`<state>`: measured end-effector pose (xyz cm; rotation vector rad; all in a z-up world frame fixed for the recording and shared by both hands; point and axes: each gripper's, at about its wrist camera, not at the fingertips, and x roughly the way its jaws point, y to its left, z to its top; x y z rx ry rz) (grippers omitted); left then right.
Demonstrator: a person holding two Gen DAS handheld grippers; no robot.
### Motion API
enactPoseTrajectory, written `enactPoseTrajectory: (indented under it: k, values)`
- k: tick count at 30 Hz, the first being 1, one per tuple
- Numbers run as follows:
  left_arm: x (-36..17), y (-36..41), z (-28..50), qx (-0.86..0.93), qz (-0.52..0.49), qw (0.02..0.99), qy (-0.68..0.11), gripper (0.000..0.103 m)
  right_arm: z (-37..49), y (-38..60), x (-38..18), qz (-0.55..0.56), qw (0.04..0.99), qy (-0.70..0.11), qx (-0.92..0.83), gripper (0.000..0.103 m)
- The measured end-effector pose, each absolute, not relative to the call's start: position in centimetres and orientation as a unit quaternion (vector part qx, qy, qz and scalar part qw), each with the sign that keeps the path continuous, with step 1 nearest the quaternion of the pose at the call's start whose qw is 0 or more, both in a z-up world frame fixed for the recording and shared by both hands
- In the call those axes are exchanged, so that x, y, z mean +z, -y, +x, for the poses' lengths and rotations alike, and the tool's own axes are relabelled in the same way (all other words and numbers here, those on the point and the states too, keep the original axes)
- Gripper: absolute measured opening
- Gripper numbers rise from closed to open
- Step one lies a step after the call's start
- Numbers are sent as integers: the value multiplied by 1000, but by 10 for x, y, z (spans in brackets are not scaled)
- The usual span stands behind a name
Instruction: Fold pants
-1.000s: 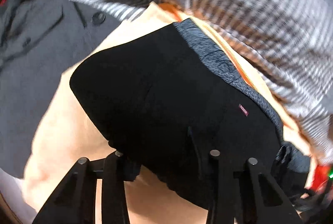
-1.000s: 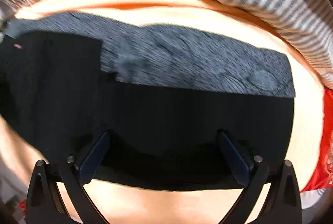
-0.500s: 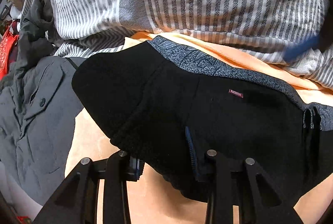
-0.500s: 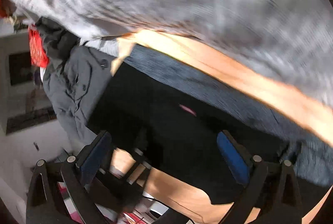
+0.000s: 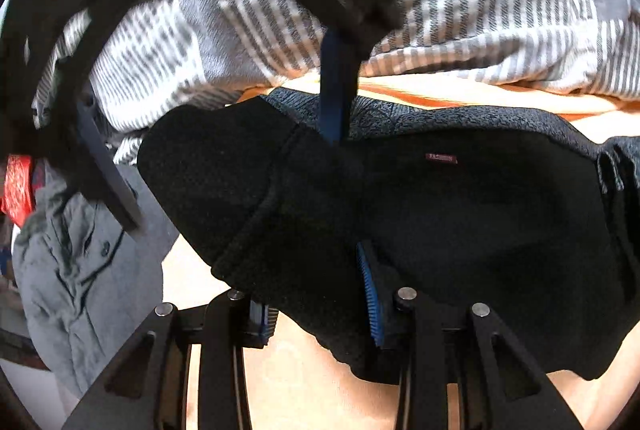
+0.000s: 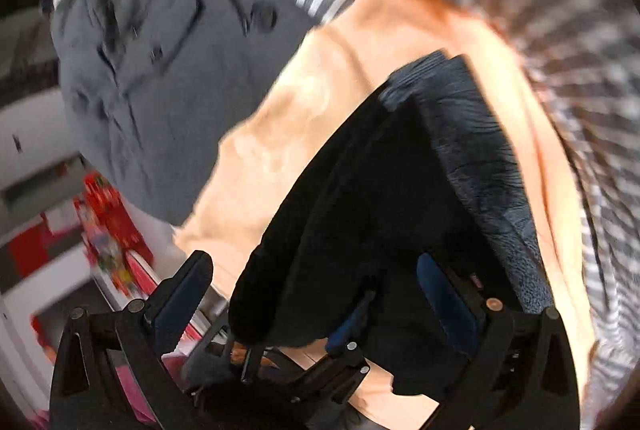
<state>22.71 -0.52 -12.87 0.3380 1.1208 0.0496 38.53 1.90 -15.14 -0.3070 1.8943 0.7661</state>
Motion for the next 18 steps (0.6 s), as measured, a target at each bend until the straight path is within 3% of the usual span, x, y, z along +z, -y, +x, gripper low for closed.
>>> enactPoseTrajectory:
  k: [1, 3, 4, 18]
  values:
    - [-128, 6, 228, 23, 160, 833, -529, 36, 382, -21, -156, -139, 506, -790, 317, 72]
    - [-129, 5, 227, 21, 154, 830, -536, 36, 382, -17, -162, -124, 498, -800, 311, 32]
    - [-128, 5, 227, 18, 154, 831, -535, 36, 385, -11, -162, -106, 500, -802, 310, 21]
    - [-54, 59, 212, -47, 161, 864, -475, 37, 359, 128, -89, 115, 591, -713, 360, 18]
